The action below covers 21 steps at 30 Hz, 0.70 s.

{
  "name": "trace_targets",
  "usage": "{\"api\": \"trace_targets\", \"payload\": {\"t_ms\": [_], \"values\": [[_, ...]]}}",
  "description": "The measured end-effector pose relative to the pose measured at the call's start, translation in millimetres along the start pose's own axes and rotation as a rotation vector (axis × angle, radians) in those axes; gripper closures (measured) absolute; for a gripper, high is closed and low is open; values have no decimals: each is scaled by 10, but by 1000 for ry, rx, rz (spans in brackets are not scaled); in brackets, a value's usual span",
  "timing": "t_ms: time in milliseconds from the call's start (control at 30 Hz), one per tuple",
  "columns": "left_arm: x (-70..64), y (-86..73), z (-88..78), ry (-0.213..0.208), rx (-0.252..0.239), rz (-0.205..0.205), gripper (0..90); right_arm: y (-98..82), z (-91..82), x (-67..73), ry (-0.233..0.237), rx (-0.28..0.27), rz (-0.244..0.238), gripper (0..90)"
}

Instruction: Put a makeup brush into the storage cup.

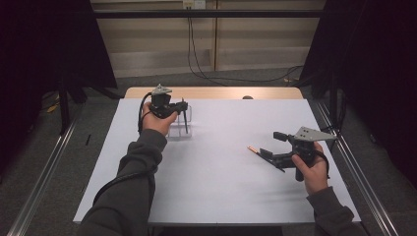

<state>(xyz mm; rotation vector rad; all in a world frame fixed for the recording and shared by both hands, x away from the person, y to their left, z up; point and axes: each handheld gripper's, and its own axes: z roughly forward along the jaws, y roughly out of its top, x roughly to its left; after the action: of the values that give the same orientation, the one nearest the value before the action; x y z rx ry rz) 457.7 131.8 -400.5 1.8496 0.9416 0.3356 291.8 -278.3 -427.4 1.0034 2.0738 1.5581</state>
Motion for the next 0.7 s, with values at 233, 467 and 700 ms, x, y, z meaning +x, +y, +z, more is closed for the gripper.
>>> {"api": "trace_targets", "payload": {"t_ms": [233,467,700], "values": [[-2,-3,11,4,-2,1,825,-1,1,3,0,2,3,96],[-5,-7,9,10,-7,3,781,-2,0,-1,3,1,-1,96],[-22,11,-24,11,-19,5,733,0,0,5,2,6,1,95]]}}
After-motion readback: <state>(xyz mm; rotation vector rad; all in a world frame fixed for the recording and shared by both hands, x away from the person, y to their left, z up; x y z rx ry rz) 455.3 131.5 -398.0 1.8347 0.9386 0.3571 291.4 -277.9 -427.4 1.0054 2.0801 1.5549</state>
